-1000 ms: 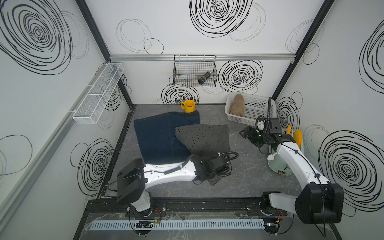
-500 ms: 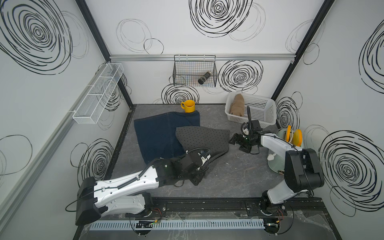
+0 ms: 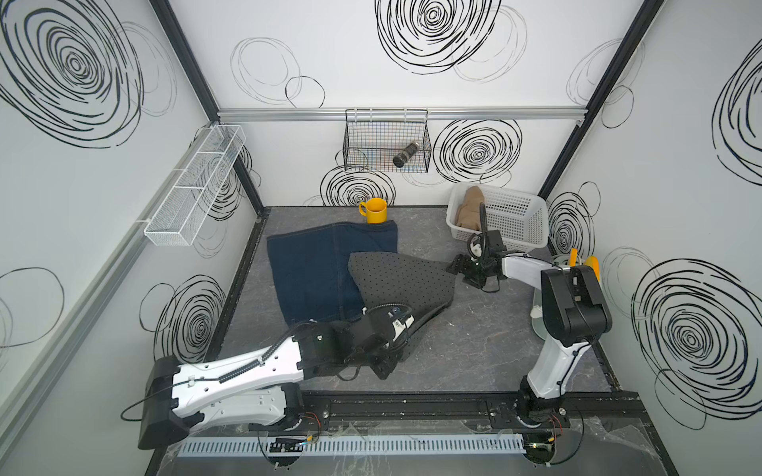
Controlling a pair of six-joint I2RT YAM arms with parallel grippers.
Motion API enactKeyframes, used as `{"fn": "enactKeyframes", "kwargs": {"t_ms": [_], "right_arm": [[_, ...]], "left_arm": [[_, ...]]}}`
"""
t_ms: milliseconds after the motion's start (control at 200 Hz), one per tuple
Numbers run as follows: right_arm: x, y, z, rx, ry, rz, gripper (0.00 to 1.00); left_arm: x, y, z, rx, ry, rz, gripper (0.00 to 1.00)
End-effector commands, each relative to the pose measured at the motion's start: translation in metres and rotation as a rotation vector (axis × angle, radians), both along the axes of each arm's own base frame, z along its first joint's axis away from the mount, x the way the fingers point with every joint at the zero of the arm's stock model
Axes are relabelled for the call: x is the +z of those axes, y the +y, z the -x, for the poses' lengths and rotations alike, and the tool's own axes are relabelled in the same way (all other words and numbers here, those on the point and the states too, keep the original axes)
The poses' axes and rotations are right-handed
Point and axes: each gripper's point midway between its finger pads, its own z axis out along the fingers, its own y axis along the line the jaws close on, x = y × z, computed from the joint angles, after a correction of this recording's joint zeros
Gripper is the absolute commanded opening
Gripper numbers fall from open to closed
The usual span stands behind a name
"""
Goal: Roll up the skirts
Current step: Flatten out the skirt at the center of the board.
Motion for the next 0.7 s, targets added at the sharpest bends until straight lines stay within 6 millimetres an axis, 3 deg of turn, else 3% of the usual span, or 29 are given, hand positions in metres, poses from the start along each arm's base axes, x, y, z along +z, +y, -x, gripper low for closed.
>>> {"fn": "enactKeyframes", "kwargs": {"t_ms": [0,95,175,215,345,440,695], "right_arm": [[0.0,0.005,-0.016,-0.002,-0.029,-0.011,0.68],[-0.006,0.01,-0.016,0.012,-0.016,-0.029,0.51],[-0.009,0.014,-0.016,0.026,-0.007,-0.053,0.28],[-0.01,0.014,-0.016,0.028,-0.003,-0.056,0.22],[0.007,0.014,-0.025,0.032,-0.057,-0.05,0.0],[0.045,0.012,-0.034,0.02,-0.142,-0.056,0.0],[0.197,-0.013,-0.068,-0.098,-0.452,-0.158,0.0]], "left_arm": [[0.023,-0.005,-0.002,-0.003,-0.033,0.061,0.01],[0.028,-0.004,-0.005,-0.014,-0.057,0.058,0.01],[0.03,-0.004,-0.006,-0.013,-0.068,0.067,0.01],[0.032,-0.003,-0.008,-0.009,-0.071,0.073,0.01],[0.049,0.001,-0.028,0.03,-0.131,0.075,0.0],[0.077,0.011,-0.061,0.109,-0.213,0.075,0.0],[0.21,0.041,-0.186,0.44,-0.51,0.209,0.0]]}}
